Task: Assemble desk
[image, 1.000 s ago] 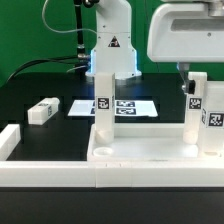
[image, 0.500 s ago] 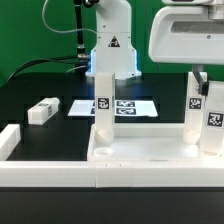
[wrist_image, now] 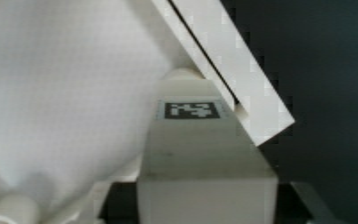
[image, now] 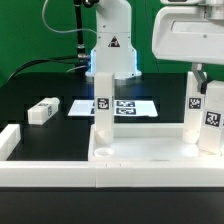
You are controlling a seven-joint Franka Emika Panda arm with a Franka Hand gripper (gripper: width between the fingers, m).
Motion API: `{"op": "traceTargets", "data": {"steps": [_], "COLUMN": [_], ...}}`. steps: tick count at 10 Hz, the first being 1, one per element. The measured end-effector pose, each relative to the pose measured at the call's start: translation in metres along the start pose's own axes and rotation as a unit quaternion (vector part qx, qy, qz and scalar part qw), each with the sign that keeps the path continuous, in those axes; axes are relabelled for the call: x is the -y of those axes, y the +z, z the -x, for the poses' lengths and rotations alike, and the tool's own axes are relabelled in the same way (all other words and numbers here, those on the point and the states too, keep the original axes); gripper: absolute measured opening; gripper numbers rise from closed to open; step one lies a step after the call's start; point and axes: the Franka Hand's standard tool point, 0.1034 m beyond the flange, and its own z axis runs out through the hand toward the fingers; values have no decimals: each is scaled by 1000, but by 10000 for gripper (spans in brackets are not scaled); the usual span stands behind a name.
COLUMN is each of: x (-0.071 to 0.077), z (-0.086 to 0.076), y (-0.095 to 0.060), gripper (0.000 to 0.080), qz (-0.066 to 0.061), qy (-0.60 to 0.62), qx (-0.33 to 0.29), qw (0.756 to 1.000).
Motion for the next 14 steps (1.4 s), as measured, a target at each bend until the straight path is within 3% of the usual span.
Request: {"op": "traceTargets", "data": {"steps": [2, 3, 6, 8, 9, 10, 11, 12, 13, 14], "x": [-2, -3, 3, 3, 3, 3, 3, 3, 3, 3], "z": [-2, -3, -4, -3, -3, -3, -3, -3, -4, -10], "y": [1, 1, 2, 2, 3, 3, 3, 3, 3, 1], "gripper": [287, 287, 288, 315, 315, 502, 502, 618, 643, 643], "qz": [-5, -7, -33, -32, -33, -33, -33, -33, -35, -56], "qy": [129, 224, 449, 483, 480, 475, 463, 463, 448, 344], "qx": [2, 6, 27, 28, 28, 27, 27, 27, 26, 10], "qw": [992, 975, 893, 875, 876, 879, 885, 886, 893, 937]}}
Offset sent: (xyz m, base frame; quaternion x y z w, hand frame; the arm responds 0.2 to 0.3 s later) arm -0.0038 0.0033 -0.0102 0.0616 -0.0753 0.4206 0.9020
